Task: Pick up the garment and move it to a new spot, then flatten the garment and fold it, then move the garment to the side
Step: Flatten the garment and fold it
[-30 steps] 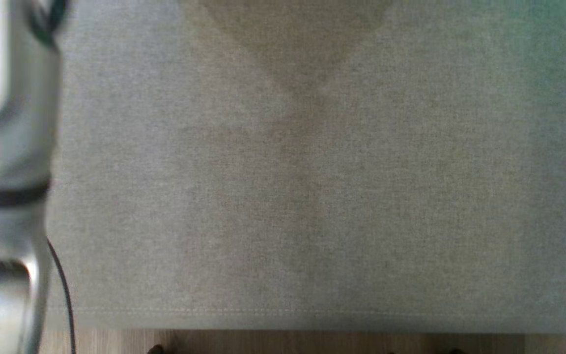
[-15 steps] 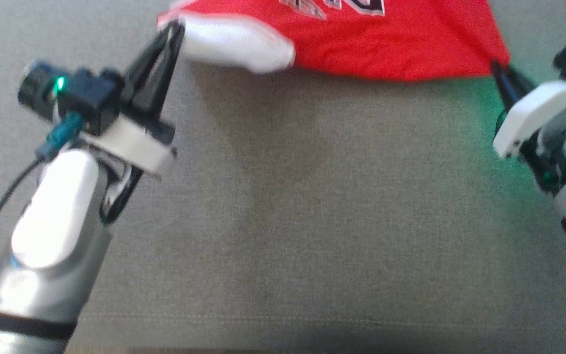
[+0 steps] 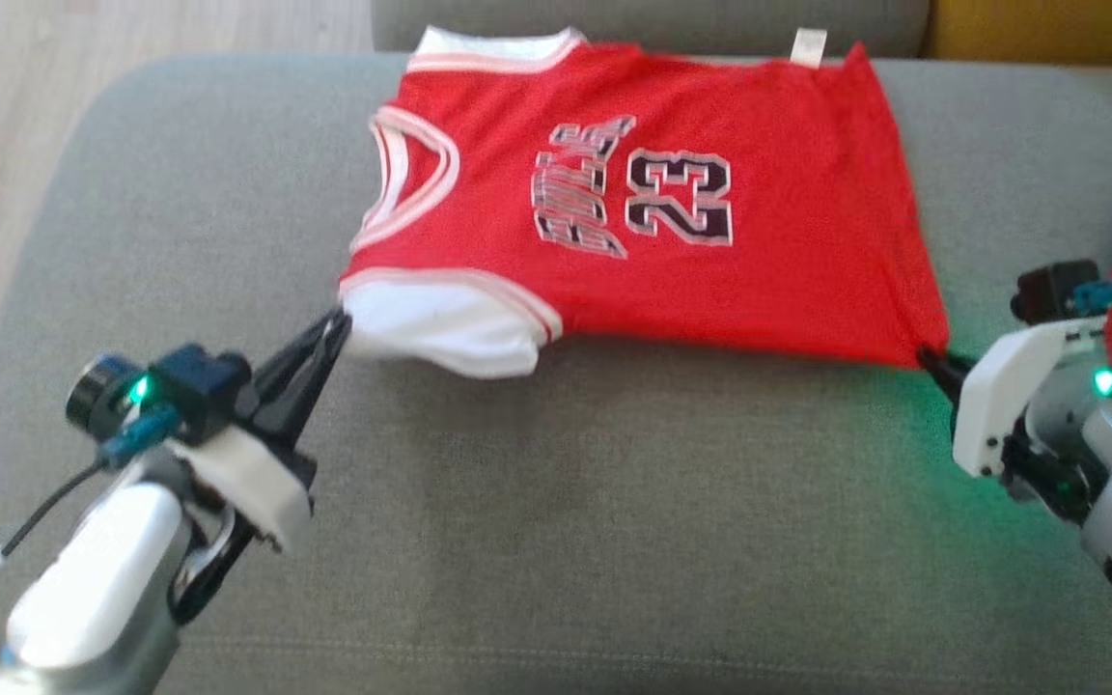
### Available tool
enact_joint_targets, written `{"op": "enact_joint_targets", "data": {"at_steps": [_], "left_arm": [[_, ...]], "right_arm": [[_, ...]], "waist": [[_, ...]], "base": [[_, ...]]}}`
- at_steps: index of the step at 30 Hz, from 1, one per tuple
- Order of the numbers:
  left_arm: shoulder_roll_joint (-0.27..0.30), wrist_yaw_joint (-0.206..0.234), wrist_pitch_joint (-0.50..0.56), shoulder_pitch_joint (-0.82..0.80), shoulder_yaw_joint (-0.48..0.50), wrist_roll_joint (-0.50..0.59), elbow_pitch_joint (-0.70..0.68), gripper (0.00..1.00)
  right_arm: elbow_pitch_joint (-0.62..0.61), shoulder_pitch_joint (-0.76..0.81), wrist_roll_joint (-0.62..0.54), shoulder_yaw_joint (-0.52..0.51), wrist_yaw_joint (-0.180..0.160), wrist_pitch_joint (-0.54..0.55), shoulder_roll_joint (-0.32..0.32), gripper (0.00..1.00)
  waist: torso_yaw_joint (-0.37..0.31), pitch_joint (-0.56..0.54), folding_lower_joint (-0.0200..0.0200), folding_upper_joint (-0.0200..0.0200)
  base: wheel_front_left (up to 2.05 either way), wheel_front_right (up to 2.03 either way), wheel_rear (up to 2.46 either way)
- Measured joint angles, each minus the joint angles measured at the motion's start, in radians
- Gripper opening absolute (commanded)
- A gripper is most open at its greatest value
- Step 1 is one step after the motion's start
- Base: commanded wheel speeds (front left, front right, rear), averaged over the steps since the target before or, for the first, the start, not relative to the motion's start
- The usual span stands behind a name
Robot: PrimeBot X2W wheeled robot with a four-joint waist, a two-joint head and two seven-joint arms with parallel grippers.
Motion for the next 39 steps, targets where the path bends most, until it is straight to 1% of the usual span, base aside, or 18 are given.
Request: {"op": "enact_joint_targets", "data": {"at_steps": [3,4,10,13,15,18,19,21,24,32,39], "left_arm": [[0.035,0.000,0.000,0.034,-0.033,-0.028,-0.009,0.00],[0.057,0.000,0.000,0.052,-0.052,-0.044,-0.018,0.00],[0.114,0.000,0.000,0.116,-0.078,-0.089,-0.055,0.00],[0.150,0.000,0.000,0.154,-0.122,-0.133,-0.080,0.00],[0.177,0.000,0.001,0.174,-0.171,-0.178,-0.091,0.00],[0.216,0.000,0.021,0.189,-0.219,-0.264,-0.109,0.00],[0.216,0.000,0.021,0.189,-0.219,-0.264,-0.109,0.00],[0.242,0.000,0.033,0.190,-0.244,-0.328,-0.133,0.00],[0.282,0.000,0.047,0.190,-0.294,-0.390,-0.168,0.00],[0.369,0.000,0.117,0.182,-0.428,-0.532,-0.253,0.00],[0.422,0.000,0.168,0.158,-0.523,-0.641,-0.314,0.00]], "right_arm": [[-0.023,0.023,0.037,0.026,0.000,0.051,-0.026,0.00],[-0.037,0.034,0.055,0.041,0.000,0.076,-0.045,0.00],[-0.096,0.079,0.132,0.084,0.000,0.168,-0.086,0.00],[-0.135,0.113,0.162,0.102,0.000,0.197,-0.107,0.00],[-0.151,0.126,0.184,0.113,0.000,0.217,-0.122,0.00],[-0.177,0.142,0.204,0.133,0.000,0.246,-0.142,0.00],[-0.177,0.142,0.204,0.133,0.000,0.246,-0.142,0.00],[-0.195,0.156,0.225,0.140,0.000,0.266,-0.145,0.00],[-0.218,0.176,0.250,0.157,0.000,0.292,-0.147,0.00],[-0.262,0.197,0.284,0.186,0.000,0.344,-0.190,0.00],[-0.312,0.222,0.323,0.203,0.000,0.410,-0.221,0.00]], "waist": [[-0.001,-0.030,0.0000,0.0000],[-0.003,-0.046,0.0000,0.0000],[-0.014,-0.084,0.0000,0.0000],[-0.020,-0.102,0.0000,0.0000],[-0.023,-0.113,0.0000,0.0000],[-0.024,-0.129,0.0000,0.0000],[-0.024,-0.129,0.0000,0.0000],[-0.025,-0.136,0.0000,0.0000],[-0.025,-0.146,0.0000,0.0000],[-0.020,-0.167,0.0000,0.0000],[-0.018,-0.174,0.0000,0.0000]], "base": [[0.00,0.00,0.00],[0.00,0.00,0.00],[0.00,0.00,0.00],[0.00,0.00,0.00],[0.00,0.00,0.00],[0.00,0.00,0.00],[0.00,0.00,0.00],[0.00,0.00,0.00],[0.00,0.00,0.00],[0.00,0.00,0.00],[0.00,0.00,0.00]]}}
